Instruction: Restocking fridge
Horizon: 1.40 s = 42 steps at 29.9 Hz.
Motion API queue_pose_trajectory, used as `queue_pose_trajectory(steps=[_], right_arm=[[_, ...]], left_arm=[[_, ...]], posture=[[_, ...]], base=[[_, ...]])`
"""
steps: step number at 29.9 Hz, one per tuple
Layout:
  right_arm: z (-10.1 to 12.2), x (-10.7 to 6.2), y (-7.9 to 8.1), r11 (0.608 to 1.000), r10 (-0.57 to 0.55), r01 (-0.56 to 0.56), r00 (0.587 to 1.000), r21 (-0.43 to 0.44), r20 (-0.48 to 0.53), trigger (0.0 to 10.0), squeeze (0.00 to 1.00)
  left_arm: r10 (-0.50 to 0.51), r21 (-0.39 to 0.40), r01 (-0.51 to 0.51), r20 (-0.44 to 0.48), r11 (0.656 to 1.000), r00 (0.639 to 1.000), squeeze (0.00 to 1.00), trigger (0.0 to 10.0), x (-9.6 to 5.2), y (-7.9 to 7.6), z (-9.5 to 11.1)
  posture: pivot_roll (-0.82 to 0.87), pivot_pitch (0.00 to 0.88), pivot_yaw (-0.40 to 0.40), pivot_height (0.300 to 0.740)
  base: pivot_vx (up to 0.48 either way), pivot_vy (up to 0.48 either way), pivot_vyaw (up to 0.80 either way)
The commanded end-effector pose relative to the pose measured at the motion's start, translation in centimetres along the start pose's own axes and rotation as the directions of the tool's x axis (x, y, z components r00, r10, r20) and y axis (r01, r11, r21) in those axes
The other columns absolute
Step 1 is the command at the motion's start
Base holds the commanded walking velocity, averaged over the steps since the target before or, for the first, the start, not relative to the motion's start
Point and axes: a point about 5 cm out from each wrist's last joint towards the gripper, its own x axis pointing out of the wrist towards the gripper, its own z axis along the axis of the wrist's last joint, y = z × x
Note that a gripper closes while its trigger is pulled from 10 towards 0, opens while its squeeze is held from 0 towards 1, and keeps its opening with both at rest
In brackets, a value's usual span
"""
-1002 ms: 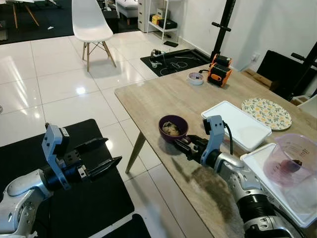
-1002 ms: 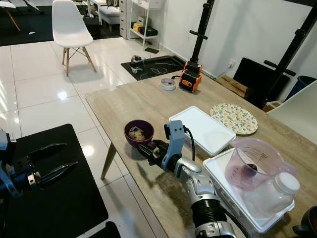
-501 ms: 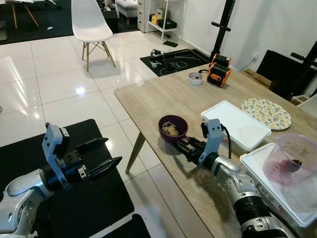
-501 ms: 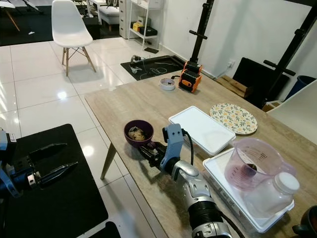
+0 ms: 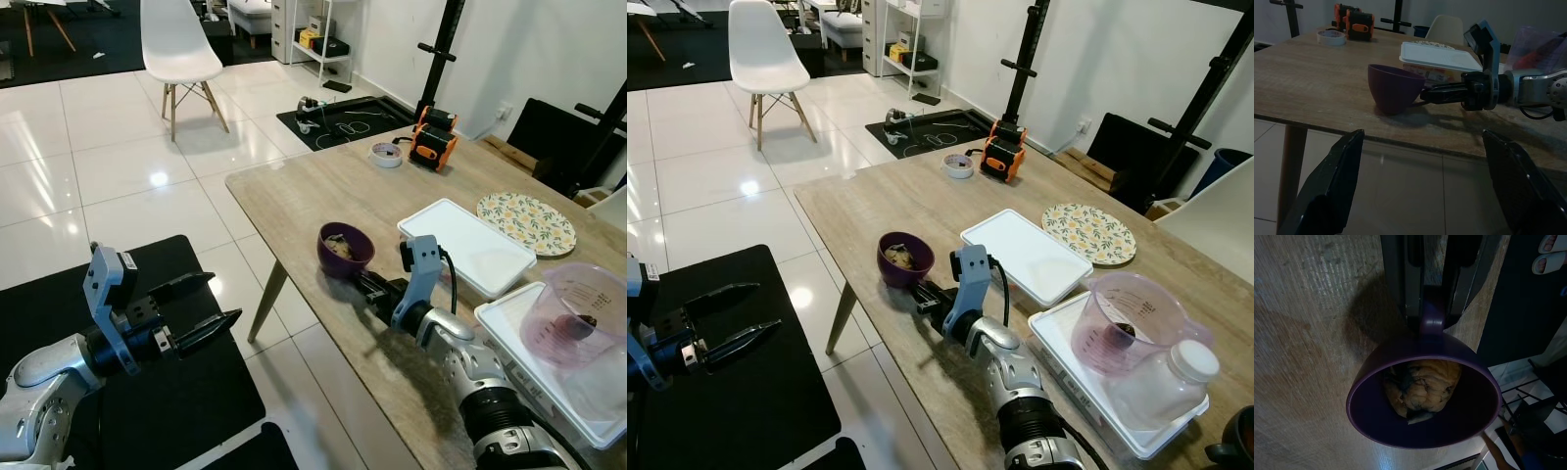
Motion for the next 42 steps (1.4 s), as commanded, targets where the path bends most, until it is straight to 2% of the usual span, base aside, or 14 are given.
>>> queue_pose_trajectory(steps=[1,5,10,12,16,17,20,21,22,23,27,30,36,42], right_arm=[[0.2,-0.1,-0.3,1.0,-0.006,0.006,1.0,0.015,0.019,0.0,0.0],[0.6,0.0,-0.1,1.0,0.018,-0.018,0.999,0.006,0.051,0.0,0.0],[2.5,0.0,1.2,0.992,0.123,-0.116,0.981,-0.054,0.149,0.0,0.0],[3.5,-0.1,2.3,0.976,0.213,-0.199,0.96,-0.091,0.18,0.0,0.0],[4.1,-0.2,3.1,0.958,0.279,-0.259,0.941,-0.12,0.193,0.0,0.0],[4.6,-0.5,4.0,0.929,0.361,-0.334,0.913,-0.157,0.19,0.0,0.0],[4.8,-0.7,4.7,0.906,0.409,-0.376,0.896,-0.194,0.174,0.3,0.0],[4.8,-0.8,4.9,0.897,0.426,-0.391,0.89,-0.208,0.164,4.3,0.0],[4.7,-0.9,5.0,0.89,0.437,-0.401,0.885,-0.217,0.158,4.3,0.0],[4.7,-1.0,5.3,0.878,0.458,-0.422,0.877,-0.227,0.143,10.0,0.0],[3.8,-1.8,6.2,0.82,0.537,-0.504,0.842,-0.273,0.059,10.0,0.0],[3.4,-2.1,6.3,0.807,0.547,-0.518,0.836,-0.285,0.029,10.0,0.0],[1.7,-2.0,6.0,0.806,0.505,-0.496,0.861,-0.322,-0.06,10.0,0.0],[1.3,-1.8,5.9,0.816,0.471,-0.463,0.88,-0.345,-0.068,10.0,0.0]], left_arm=[[-0.009,0.025,0.01,-0.025,1.0,1.0,0.0,10.0,-0.1,0.1,0.2],[-0.003,0.022,0.004,-0.03,1.0,1.0,0.0,10.0,0.0,0.2,0.0],[0.093,0.021,-0.092,-0.052,0.996,0.994,0.0,10.0,-0.2,1.2,-1.2],[0.137,0.01,-0.136,-0.061,0.991,0.989,0.0,10.0,-0.4,1.7,-2.0],[0.18,-0.005,-0.181,-0.053,0.984,0.982,0.0,10.0,-0.7,2.1,-2.4],[0.24,-0.043,-0.241,-0.041,0.969,0.97,0.0,10.0,-1.1,2.6,-2.9],[0.28,-0.044,-0.281,-0.03,0.959,0.96,0.0,10.0,-1.5,2.9,-3.2],[0.297,-0.044,-0.298,-0.02,0.954,0.955,0.0,10.0,-1.7,3.0,-3.3],[0.308,-0.045,-0.309,-0.013,0.95,0.951,0.0,10.0,-1.8,3.1,-3.4],[0.328,-0.06,-0.328,-0.006,0.943,0.945,0.0,10.0,-2.1,3.2,-3.6],[0.453,-0.127,-0.453,-0.031,0.883,0.891,0.0,10.0,-3.9,4.1,-5.3],[0.504,-0.161,-0.504,-0.047,0.849,0.863,0.0,10.0,-4.7,4.3,-6.3],[0.615,-0.278,-0.632,-0.156,0.723,0.773,0.0,10.0,-6.6,3.5,-10.9],[0.64,-0.319,-0.668,-0.203,0.673,0.741,0.0,10.0,-7.0,2.9,-12.6]], posture=[[-0.05,0.0,-0.084,0.74],[-0.05,0.0,-0.083,0.74],[-0.05,0.0,-0.077,0.74],[-0.05,0.0,-0.077,0.74],[-0.05,0.0,-0.074,0.74],[-0.05,0.0,-0.073,0.74],[-0.04,0.0,-0.07,0.74],[-0.04,0.0,-0.07,0.74],[-0.04,0.0,-0.07,0.74],[-0.04,0.0,-0.069,0.74],[-0.04,0.0,-0.069,0.74],[-0.04,0.0,-0.064,0.74],[-0.04,0.0,-0.063,0.74],[-0.04,0.0,-0.063,0.74]], base=[[0.0,0.0,0.0],[0.0,0.0,0.0],[0.0,0.0,0.0],[0.0,0.0,0.0],[0.0,0.0,0.0],[0.0,0.0,0.0],[0.0,0.0,0.0],[0.0,0.0,0.0],[0.0,0.0,0.0],[0.0,0.0,0.0],[0.0,0.0,0.0],[0.0,0.0,0.0],[0.0,0.0,0.0],[0.0,0.0,0.0]])
